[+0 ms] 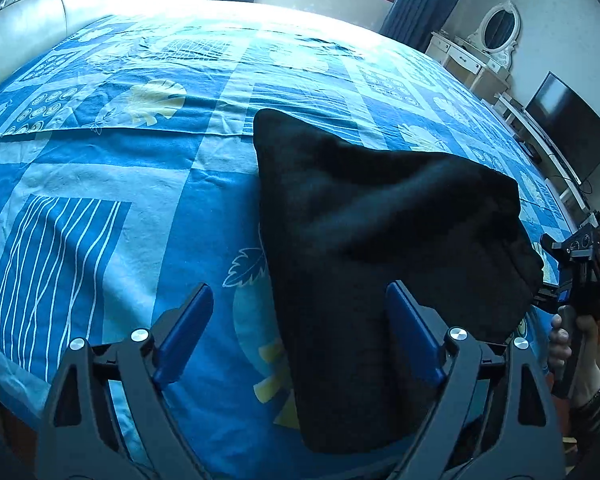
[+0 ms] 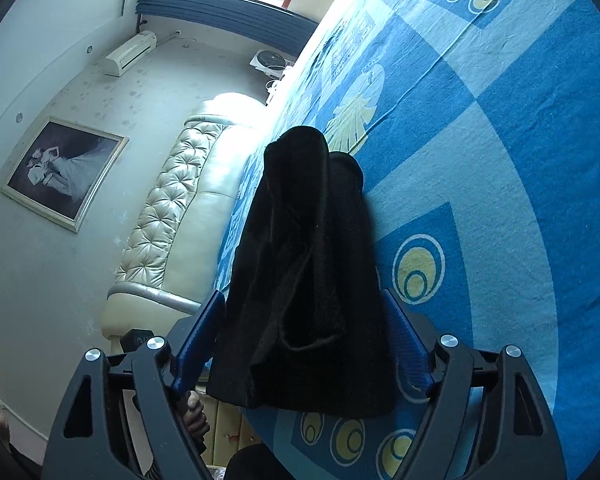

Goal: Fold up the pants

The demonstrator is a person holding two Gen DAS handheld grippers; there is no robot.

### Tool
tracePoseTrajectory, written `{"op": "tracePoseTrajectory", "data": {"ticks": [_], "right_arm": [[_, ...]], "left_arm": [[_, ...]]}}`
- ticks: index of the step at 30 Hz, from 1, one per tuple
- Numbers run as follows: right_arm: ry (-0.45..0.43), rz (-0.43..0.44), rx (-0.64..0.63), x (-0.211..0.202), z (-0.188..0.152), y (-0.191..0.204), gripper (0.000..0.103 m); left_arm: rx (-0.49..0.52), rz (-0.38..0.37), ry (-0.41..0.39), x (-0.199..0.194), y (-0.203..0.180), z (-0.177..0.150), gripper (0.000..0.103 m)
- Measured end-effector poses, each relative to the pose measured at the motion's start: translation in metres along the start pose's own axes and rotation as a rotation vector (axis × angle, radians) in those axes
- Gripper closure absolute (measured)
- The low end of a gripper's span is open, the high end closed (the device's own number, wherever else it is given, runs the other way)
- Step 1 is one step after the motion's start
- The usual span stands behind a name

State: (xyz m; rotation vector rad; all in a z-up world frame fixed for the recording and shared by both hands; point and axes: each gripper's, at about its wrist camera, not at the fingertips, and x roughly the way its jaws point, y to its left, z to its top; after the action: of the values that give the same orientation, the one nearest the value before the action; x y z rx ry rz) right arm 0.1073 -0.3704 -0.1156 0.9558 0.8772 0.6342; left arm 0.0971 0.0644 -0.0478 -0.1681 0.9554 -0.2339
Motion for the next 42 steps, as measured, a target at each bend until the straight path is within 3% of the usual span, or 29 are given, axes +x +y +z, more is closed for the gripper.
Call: {"op": "tracePoseTrajectory", "data": {"ticks": [12, 20, 25, 30, 42], "right_arm": [[0.046, -0.113, -0.031, -0.039, -0.040, 0.010, 0.023], [0.054, -0.491, -0.196, -0.034, -0.070, 0.040, 0.020], [0.048, -0.645, -0.334, -0.019, -0.090, 0.062, 0.019], [0.039, -0.696, -0.396, -0.015, -0.101, 0.070, 0.019], [0.029, -0.731, -0.435, -0.007, -0.107, 0.076, 0.019]], "left_arm": [[-0.033, 0.083, 0.041, -0.032, -0.036, -0.047, 0.013], [0.018, 0.244, 0.022, -0.046, -0.065, -0.072, 0.013], [0.025, 0.282, -0.013, -0.054, -0.076, -0.081, 0.013], [-0.008, 0.258, -0.044, -0.059, -0.080, -0.083, 0.012], [0.079, 0.259, -0.065, -0.059, -0.096, -0.085, 0.012]]}}
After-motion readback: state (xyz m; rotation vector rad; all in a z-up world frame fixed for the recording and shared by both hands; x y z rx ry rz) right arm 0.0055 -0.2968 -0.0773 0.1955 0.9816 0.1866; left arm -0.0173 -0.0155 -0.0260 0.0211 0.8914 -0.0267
